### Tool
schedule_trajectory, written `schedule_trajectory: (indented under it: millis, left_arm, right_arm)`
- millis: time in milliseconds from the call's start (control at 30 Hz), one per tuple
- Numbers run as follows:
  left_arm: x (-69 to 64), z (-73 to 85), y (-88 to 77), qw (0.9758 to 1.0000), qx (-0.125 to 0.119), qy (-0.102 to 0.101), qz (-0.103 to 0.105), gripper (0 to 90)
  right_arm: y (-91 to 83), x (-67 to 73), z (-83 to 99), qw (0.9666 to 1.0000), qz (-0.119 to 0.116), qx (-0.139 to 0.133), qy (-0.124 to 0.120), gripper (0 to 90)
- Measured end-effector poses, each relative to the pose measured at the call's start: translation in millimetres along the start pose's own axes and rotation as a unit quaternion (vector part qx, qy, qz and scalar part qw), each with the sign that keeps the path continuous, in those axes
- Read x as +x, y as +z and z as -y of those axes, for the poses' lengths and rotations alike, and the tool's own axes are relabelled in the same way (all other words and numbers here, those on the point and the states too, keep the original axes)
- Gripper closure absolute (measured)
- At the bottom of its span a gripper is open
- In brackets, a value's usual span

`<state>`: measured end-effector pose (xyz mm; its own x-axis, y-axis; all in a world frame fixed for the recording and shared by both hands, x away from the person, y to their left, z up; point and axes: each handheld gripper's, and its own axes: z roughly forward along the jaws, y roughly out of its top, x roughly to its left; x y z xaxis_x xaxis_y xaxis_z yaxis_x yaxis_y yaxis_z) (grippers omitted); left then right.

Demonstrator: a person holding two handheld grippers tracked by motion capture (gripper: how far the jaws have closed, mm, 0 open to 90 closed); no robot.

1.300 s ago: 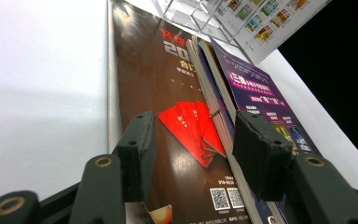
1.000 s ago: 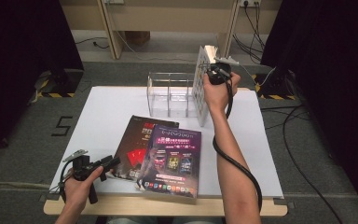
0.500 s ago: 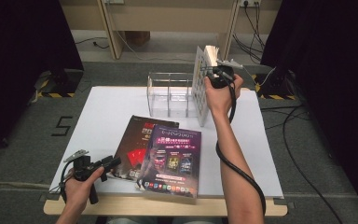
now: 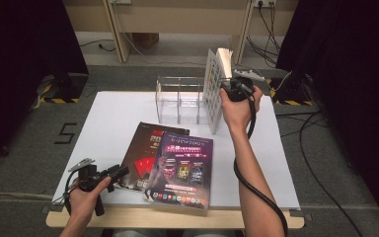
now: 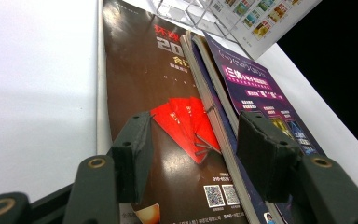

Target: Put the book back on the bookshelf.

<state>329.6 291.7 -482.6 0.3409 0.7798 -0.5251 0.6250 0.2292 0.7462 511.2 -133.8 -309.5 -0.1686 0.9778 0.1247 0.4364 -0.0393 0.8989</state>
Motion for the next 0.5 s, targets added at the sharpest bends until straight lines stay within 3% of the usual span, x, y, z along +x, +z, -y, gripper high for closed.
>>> schedule_trajectory:
  millis: [500]
  left_arm:
    - [-2.4,0.4,1.2,1.0,0.003,0.003,0.004,44.2]
  right_arm:
    - [-22.6,-5.2,20.8,0.9995,-0.021,0.014,0.019,60.0]
